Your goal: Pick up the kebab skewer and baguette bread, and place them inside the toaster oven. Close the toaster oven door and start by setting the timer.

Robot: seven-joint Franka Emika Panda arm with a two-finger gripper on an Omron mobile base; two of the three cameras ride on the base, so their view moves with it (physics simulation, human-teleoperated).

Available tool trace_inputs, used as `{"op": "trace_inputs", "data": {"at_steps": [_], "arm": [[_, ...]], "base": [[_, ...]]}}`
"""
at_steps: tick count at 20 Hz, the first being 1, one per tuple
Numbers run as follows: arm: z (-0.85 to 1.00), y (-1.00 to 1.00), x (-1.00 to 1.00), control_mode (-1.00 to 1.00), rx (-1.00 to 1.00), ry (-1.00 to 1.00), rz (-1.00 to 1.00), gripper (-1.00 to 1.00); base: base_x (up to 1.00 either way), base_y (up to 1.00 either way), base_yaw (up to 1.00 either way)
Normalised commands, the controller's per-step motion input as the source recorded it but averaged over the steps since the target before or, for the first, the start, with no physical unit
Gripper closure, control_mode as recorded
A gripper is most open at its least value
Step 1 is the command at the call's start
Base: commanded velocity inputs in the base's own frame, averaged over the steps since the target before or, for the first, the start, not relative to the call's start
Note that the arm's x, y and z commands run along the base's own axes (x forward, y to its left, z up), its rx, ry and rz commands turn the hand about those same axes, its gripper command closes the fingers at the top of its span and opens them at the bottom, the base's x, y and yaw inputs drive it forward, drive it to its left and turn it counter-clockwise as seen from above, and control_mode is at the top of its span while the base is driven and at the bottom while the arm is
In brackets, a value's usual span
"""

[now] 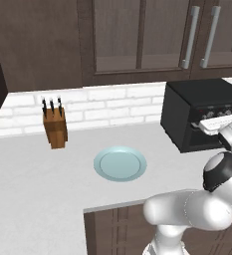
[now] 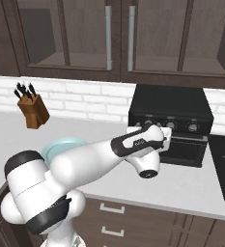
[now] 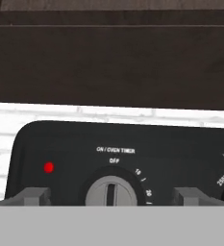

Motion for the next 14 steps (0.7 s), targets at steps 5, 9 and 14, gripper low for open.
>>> {"op": "trace_inputs", "data": {"at_steps": [5, 9, 14], "arm": [[0.0, 0.0, 0.0, -1.0, 0.0, 0.0, 0.0, 1.0], [0.0, 0.0, 0.0, -1.0, 0.0, 0.0, 0.0, 1.0], [0.01, 0.0, 0.03, -1.0, 0.0, 0.0, 0.0, 1.0]], "base": [[0.0, 0.0, 0.0], [0.0, 0.0, 0.0], [0.0, 0.0, 0.0]]}}
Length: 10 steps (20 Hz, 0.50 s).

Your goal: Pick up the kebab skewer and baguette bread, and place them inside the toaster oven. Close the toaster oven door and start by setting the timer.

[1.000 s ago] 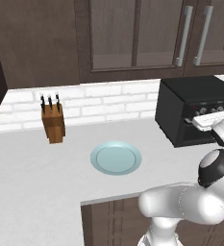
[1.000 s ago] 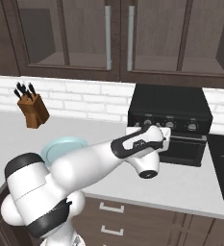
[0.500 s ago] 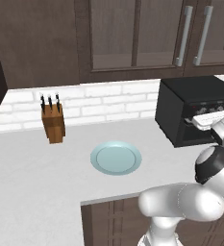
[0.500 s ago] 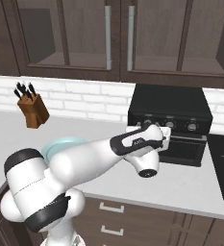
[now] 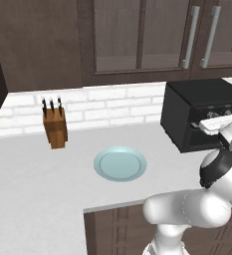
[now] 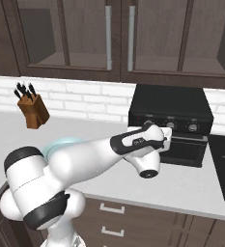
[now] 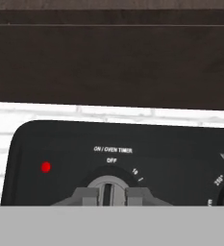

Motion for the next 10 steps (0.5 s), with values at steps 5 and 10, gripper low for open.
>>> {"op": "trace_inputs", "data": {"at_steps": [5, 10], "arm": [[0.03, 0.0, 0.1, -1.0, 0.0, 0.0, 0.0, 1.0], [0.03, 0.09, 0.0, -1.0, 0.0, 0.0, 0.0, 1.0]], "base": [[0.0, 0.0, 0.0], [0.0, 0.0, 0.0]]}}
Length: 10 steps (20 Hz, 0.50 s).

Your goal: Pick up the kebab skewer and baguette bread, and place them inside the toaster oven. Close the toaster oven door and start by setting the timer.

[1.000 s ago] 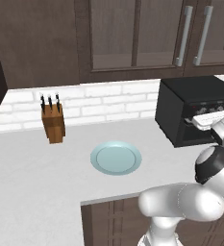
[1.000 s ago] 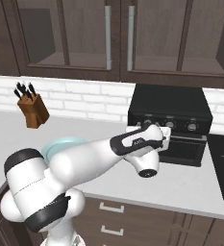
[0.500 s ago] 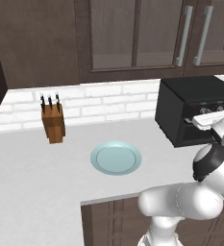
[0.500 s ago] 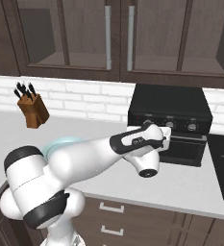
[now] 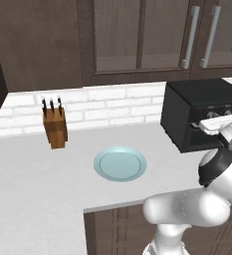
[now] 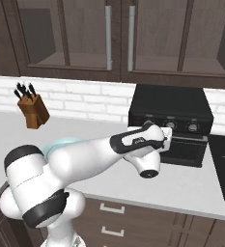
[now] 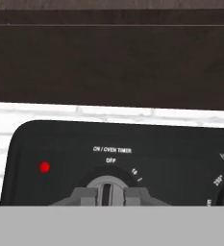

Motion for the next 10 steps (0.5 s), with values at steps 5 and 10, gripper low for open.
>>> {"op": "trace_inputs", "data": {"at_steps": [5, 10], "arm": [[0.0, 0.22, 0.0, -1.0, 0.0, 0.0, 0.0, 1.0], [0.0, 0.08, 0.0, -1.0, 0.0, 0.0, -0.02, 1.0]], "base": [[0.0, 0.0, 0.0], [0.0, 0.0, 0.0]]}}
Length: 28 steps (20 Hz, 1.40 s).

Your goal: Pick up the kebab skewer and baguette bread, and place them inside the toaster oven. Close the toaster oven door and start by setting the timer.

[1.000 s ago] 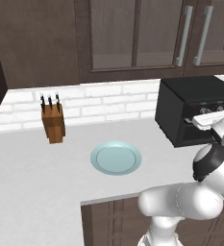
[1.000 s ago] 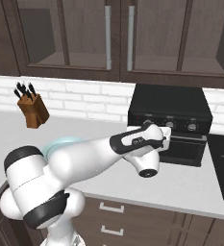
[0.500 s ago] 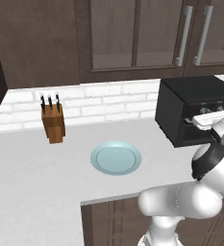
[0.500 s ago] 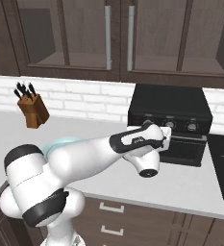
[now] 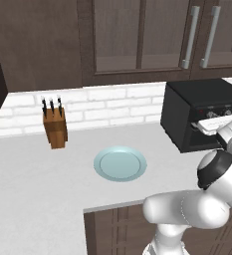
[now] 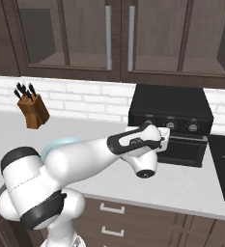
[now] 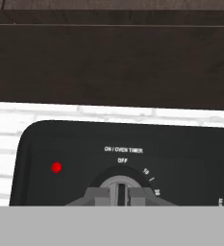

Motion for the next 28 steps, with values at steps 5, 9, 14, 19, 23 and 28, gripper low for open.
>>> {"op": "trace_inputs", "data": {"at_steps": [5, 9, 14, 19, 23, 28], "arm": [[0.02, 0.0, 0.03, -1.0, 0.0, 0.0, 0.0, 1.0], [0.09, 0.0, 0.08, -1.0, 0.0, 0.0, 0.0, 1.0], [0.01, 0.0, 0.0, -1.0, 0.02, 0.0, 0.0, 1.0], [0.01, 0.0, 0.0, -1.0, 0.07, 0.0, 0.0, 1.0], [0.01, 0.02, 0.0, -1.0, 0.09, 0.0, 0.0, 1.0], [0.0, 0.0, 0.01, -1.0, 0.1, 0.0, 0.0, 1.0]], "base": [[0.0, 0.0, 0.0], [0.0, 0.0, 0.0], [0.0, 0.0, 0.0], [0.0, 0.0, 0.0], [0.0, 0.0, 0.0], [0.0, 0.0, 0.0]]}}
